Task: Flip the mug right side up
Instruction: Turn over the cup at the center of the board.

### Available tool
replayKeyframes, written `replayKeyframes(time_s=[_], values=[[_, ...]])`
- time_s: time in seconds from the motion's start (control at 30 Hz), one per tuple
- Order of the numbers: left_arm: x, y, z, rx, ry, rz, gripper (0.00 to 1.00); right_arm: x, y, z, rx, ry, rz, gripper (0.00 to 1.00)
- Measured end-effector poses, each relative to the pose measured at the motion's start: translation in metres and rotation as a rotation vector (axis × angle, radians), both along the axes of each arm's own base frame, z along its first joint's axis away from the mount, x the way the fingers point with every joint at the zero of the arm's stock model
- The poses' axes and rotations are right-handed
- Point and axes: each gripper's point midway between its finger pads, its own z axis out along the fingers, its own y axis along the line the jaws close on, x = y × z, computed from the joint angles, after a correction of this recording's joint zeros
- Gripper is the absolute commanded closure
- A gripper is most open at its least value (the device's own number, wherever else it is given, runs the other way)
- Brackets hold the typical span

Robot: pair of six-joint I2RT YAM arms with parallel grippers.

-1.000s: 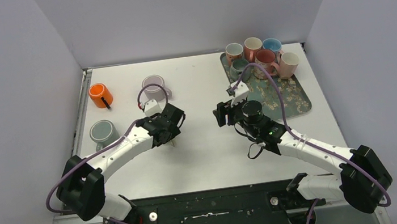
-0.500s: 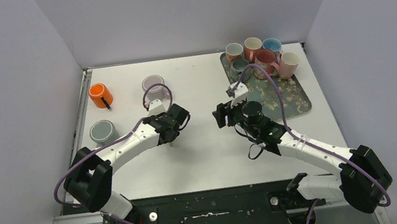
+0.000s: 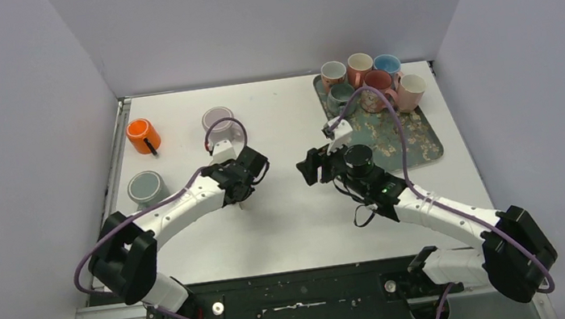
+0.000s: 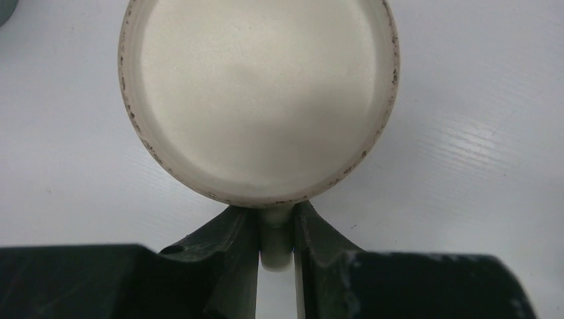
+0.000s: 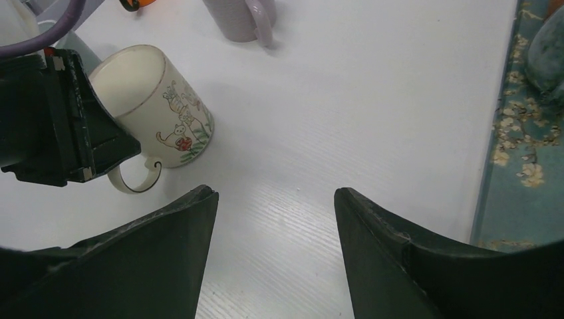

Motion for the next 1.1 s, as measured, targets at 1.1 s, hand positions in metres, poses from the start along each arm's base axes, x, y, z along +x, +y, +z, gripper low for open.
replayKeyframes(time_s=[1.1], values=[[-0.004,-0.053,0.083,-0.832,-0.316,-0.093,1.0,-0.046,0.064,0.015,0.827,0.539,0.145,0.38]])
